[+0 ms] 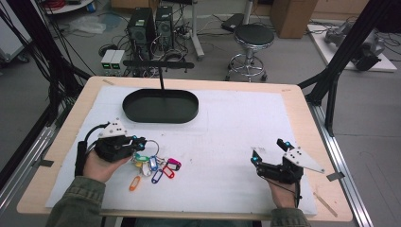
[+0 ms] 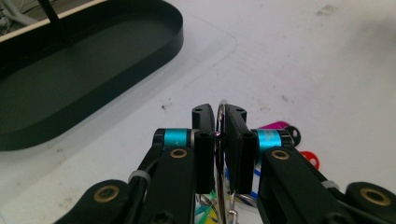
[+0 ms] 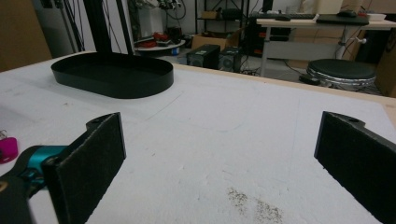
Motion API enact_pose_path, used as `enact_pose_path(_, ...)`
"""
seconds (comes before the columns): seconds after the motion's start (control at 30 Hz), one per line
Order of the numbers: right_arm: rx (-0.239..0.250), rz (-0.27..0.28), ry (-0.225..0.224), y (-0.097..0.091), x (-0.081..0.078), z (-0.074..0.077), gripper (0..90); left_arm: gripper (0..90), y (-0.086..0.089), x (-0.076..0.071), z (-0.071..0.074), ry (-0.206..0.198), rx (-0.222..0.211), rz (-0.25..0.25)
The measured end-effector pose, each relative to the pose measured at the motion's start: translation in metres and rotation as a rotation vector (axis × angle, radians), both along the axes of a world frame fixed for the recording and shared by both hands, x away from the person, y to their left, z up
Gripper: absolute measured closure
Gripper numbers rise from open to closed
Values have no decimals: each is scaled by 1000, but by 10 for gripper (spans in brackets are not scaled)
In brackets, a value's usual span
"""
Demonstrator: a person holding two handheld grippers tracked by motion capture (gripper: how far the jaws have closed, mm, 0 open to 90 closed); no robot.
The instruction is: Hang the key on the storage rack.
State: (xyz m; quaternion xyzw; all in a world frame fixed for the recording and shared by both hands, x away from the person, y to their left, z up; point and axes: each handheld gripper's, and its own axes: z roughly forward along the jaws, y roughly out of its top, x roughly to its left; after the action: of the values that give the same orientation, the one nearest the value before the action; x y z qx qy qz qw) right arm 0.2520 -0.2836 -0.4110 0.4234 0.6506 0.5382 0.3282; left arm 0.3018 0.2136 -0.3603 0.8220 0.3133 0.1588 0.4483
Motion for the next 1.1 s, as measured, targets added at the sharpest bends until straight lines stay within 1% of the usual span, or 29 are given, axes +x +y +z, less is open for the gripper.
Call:
enact_pose_path(0.03,0,-1,-1,0,0,0,8,824,0,1,2,-3,-3,2)
enact_pose_path(0.1,0,-2,-1,0,0,0,8,824,2,3,8,-9,-7,-15)
enact_pose_path(0.2,-4,-3,-3,0,0,0,8,824,2,5,17,-34,-1,-35)
enact_pose_path(0.27,-4,-2,-3,0,0,0,8,824,2,6,22,-38,4,-43)
enact_pose_path(0.4,-4,-3,-4,0,0,0,8,824,2,12,31,-46,-5,-59)
enact_pose_path(0.6,-2,-4,-1,0,0,0,8,825,3,22,44,-50,1,-62)
enact_pose_path(0.7,-3,-4,-2,0,0,0,8,825,4,29,54,-49,-15,-69)
enact_pose_path(0.87,5,-11,2,-1,-1,0,8,825,8,41,71,-60,-34,-80)
enact_pose_path(0.9,0,-11,-10,-2,0,0,8,825,8,44,74,-57,-41,-76)
enact_pose_path(1.0,4,-15,-3,-3,-1,0,8,826,10,52,82,-57,-42,-77)
enact_pose_path(1.03,1,-16,-7,-3,-1,0,8,826,11,55,84,-51,-52,-77)
enact_pose_path(1.1,-1,-19,-8,-4,-1,0,8,826,13,62,88,-47,-47,-78)
